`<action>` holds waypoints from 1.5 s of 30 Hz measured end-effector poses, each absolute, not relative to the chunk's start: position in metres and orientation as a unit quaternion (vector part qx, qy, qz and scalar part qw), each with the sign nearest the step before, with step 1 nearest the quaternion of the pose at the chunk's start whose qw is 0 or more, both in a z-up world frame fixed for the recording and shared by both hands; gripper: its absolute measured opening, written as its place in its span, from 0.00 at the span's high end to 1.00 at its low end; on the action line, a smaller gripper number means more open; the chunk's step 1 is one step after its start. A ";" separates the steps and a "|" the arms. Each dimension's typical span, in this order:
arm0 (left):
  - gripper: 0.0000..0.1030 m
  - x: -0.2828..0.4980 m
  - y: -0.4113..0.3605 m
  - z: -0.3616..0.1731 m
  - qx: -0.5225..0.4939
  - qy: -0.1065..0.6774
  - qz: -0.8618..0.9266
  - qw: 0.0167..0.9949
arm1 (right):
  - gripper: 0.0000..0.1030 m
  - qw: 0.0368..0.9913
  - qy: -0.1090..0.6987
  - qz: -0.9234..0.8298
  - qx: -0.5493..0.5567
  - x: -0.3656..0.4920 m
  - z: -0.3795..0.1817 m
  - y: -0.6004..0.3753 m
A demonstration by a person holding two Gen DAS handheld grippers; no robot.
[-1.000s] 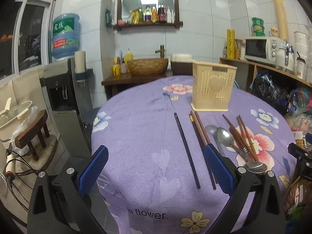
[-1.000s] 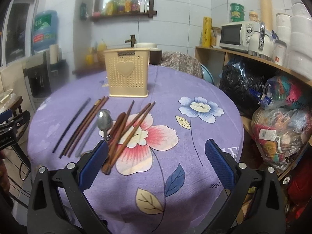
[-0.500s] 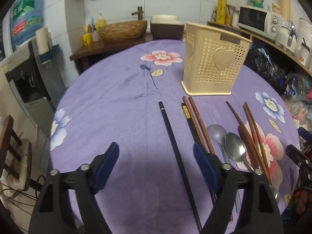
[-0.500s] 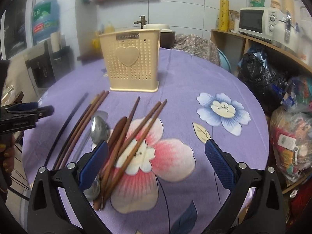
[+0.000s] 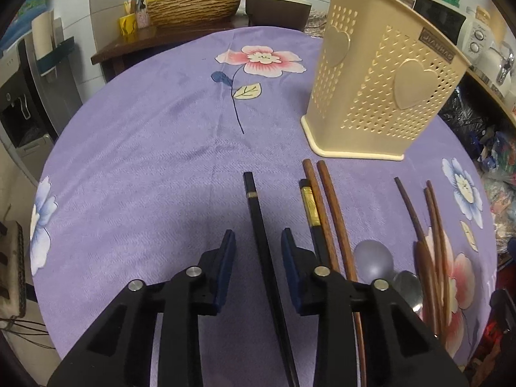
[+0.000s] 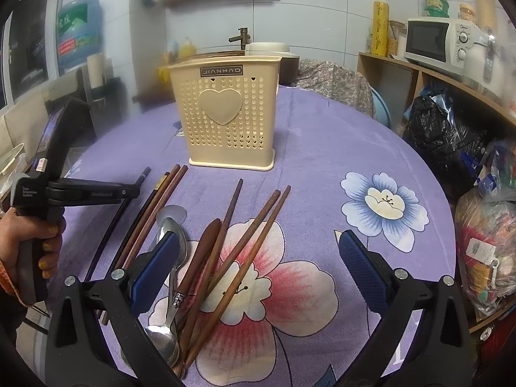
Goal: Organize utensils
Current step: 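Grasp a black chopstick with the left tool while the right tool grasps a brown chopstick, then lift both chopsticks upright and carry them over the beige holder with both tools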
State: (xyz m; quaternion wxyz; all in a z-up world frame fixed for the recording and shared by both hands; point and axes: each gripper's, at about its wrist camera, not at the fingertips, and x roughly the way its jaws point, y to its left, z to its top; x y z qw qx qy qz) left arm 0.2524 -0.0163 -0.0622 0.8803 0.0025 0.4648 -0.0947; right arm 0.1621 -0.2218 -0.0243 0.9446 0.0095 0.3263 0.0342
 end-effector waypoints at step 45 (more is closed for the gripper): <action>0.91 0.261 -0.028 -0.033 0.004 0.428 -0.125 0.895 | 0.94 0.901 0.416 0.114 0.055 0.276 -0.030 -0.200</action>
